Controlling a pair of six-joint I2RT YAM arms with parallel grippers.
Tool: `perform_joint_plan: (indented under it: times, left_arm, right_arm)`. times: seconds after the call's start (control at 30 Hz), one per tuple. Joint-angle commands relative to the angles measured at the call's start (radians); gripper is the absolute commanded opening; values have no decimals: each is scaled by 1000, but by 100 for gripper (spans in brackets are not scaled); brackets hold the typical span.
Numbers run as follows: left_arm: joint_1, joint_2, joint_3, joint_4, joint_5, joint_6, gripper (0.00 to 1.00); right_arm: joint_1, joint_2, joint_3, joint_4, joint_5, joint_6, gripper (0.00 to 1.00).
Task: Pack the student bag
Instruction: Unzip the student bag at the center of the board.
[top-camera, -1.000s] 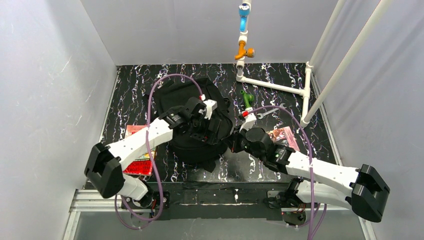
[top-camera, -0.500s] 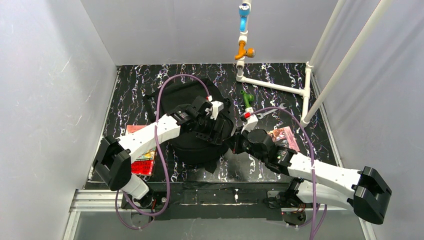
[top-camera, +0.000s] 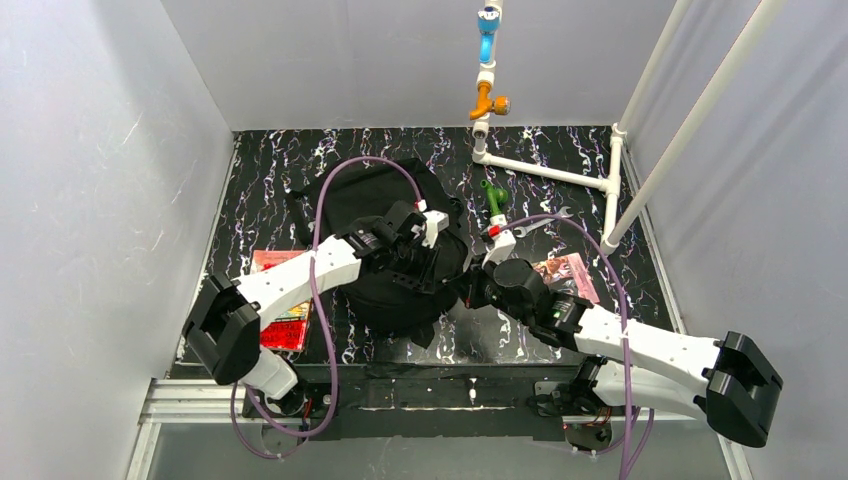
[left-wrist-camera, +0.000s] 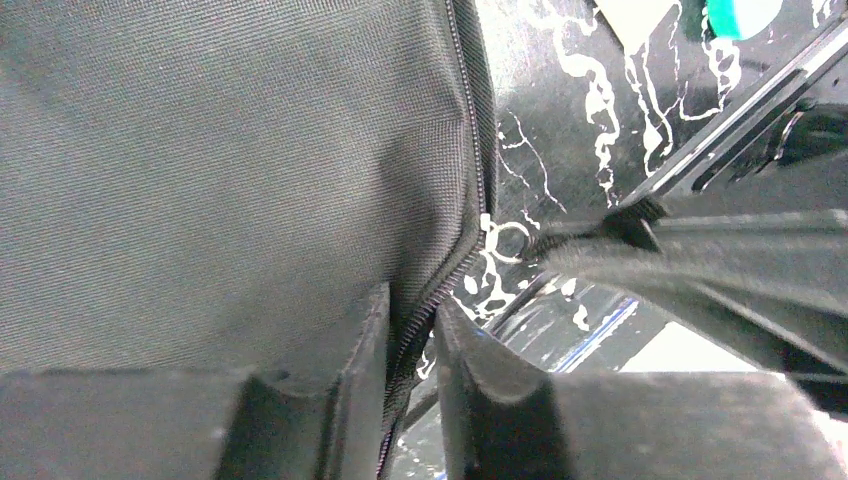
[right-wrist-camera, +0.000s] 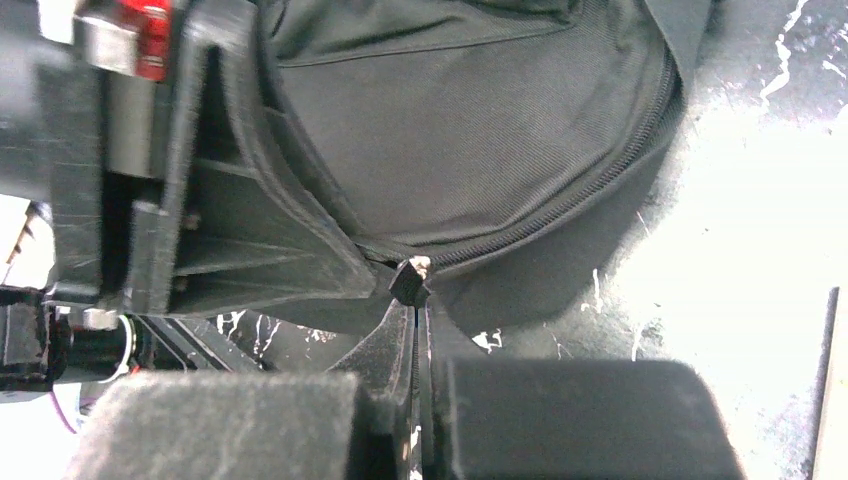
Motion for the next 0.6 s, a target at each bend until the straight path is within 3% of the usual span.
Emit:
perform_joint_plan:
  times: [0.0, 0.03, 0.07, 0.13, 0.3, 0.47, 0.57]
  left_arm:
    - [6, -91, -20, -22, -117, 26, 13]
    - [6, -108, -30, -22, -134, 32, 2]
    - [6, -128, -41, -21, -148, 40, 0]
    - [6, -168, -70, -19, -158, 59, 0]
    - [2, -299, -158, -5, -183, 88, 0]
    - [-14, -469, -248, 4, -188, 140, 0]
    - [-15, -479, -233, -15, -161, 46, 0]
  right_arm:
    - [-2, -3, 55, -58, 144, 79, 1]
    - [-9, 0, 70, -107, 182, 103, 1]
    - [-27, 3, 84, -158, 205, 119, 1]
    - [-92, 3, 106, -221, 199, 137, 1]
    - [-299, 64, 154, -215, 5, 84, 1]
    - [-398, 309, 318, -216, -60, -36, 1]
    - [-452, 523, 474, -186, -140, -194, 1]
